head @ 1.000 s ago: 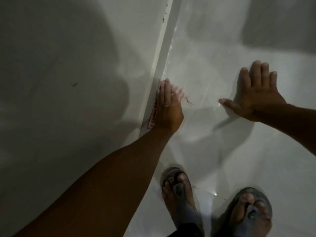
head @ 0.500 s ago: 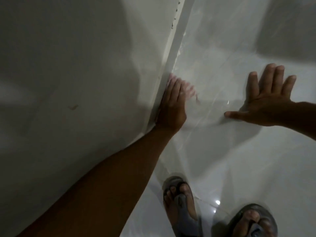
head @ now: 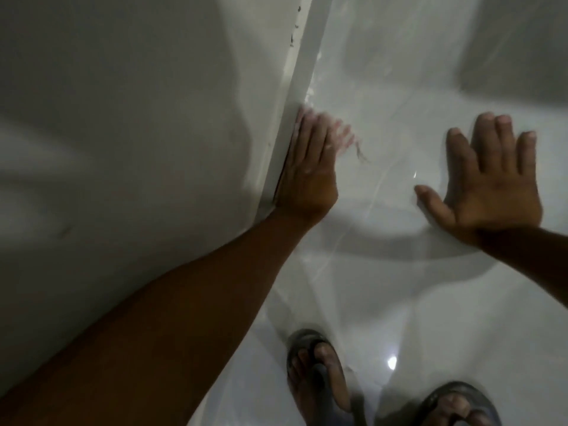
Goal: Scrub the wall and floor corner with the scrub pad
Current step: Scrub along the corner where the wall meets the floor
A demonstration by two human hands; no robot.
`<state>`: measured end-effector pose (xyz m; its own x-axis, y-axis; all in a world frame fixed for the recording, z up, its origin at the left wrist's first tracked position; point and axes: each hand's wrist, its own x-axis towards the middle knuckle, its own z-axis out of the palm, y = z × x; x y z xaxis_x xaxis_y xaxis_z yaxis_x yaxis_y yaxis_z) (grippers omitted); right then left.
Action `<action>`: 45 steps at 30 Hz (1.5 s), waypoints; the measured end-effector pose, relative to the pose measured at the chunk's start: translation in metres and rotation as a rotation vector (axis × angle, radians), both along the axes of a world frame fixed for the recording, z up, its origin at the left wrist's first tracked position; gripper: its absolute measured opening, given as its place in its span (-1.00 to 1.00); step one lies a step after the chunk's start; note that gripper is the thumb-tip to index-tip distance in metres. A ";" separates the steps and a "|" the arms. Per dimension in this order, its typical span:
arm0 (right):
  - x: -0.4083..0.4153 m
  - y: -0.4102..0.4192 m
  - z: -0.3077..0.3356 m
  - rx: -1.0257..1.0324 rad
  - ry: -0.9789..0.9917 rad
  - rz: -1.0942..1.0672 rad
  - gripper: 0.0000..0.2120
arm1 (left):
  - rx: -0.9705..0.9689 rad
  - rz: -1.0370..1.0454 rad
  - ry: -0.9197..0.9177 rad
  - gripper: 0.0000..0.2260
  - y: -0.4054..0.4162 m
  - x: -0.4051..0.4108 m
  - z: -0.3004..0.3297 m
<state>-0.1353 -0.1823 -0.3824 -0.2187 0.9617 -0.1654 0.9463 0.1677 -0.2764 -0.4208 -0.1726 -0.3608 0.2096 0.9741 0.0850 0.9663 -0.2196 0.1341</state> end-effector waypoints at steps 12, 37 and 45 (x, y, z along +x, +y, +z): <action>-0.001 0.004 0.001 0.016 -0.086 0.011 -0.09 | 0.004 -0.242 0.072 -0.41 0.157 0.041 0.001; -0.002 0.001 0.001 0.024 -0.104 -0.008 -0.09 | -0.062 -0.440 0.119 -0.38 0.197 0.081 0.013; -0.005 0.002 0.005 0.029 -0.073 -0.012 -0.09 | -0.019 0.037 -0.129 -0.45 0.213 0.053 0.012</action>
